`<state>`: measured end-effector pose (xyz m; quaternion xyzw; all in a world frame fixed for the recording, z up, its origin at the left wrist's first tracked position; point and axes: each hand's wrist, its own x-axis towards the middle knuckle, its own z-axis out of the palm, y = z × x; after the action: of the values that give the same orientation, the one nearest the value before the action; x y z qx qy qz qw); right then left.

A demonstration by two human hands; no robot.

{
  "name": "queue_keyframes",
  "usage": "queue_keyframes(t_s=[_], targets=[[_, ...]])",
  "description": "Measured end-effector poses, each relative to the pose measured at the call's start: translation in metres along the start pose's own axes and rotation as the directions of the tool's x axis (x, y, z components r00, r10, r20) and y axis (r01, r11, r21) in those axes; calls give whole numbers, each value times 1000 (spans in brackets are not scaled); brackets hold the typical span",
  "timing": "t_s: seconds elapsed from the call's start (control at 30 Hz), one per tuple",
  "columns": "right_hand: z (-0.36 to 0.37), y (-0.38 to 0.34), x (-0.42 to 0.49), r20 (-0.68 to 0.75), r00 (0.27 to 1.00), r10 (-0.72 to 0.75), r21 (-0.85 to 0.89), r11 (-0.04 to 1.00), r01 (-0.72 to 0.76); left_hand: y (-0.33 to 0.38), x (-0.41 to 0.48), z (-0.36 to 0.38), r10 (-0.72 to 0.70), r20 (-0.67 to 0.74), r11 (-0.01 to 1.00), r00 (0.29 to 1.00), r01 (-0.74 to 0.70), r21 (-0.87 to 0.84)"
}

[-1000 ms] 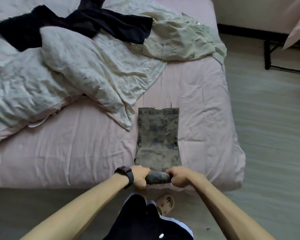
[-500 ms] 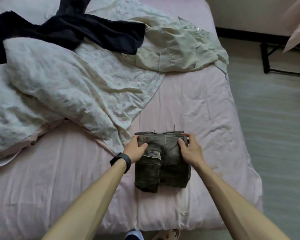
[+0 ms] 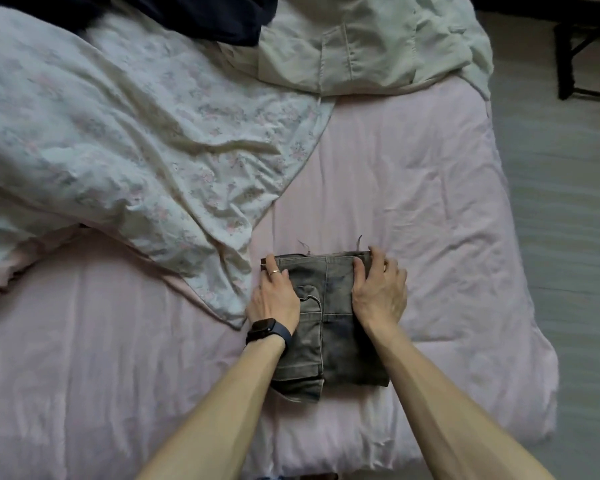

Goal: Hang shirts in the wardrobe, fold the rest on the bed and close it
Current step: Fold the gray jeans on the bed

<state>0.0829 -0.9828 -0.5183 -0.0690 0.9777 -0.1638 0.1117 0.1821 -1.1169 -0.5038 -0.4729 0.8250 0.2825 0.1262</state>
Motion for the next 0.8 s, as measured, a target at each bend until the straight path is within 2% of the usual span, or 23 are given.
queue_keyframes(t_s=[0.03,0.07,0.13,0.2,0.27,0.37,0.47,0.63,0.8], targets=[[-3,0,-3,-45,998,-39,-26,999,37,1,-7,2,11,-65,1000,998,-10,18],[-6,0,-6,-99,989,-108,-42,994,105,1,-14,3,82,-160,997,984,-78,30],[-9,5,-24,-169,936,-308,-88,951,297,0,-37,8,339,-250,941,907,-327,89],[-5,14,-45,-88,887,-453,-146,887,438,-6,-51,20,495,-136,865,858,-472,170],[3,27,-57,80,886,-456,-202,863,462,-17,-49,34,495,9,845,869,-483,227],[19,46,-43,217,909,-357,-243,882,404,-30,-27,54,499,57,830,865,-495,255],[34,56,-34,236,903,-360,-235,880,412,-37,-17,66,528,27,808,849,-512,292],[67,73,-29,185,904,-384,-193,888,417,-47,-2,87,555,-9,785,832,-521,335],[64,65,-30,223,909,-353,-184,900,395,-44,-4,82,529,20,811,848,-513,281]])
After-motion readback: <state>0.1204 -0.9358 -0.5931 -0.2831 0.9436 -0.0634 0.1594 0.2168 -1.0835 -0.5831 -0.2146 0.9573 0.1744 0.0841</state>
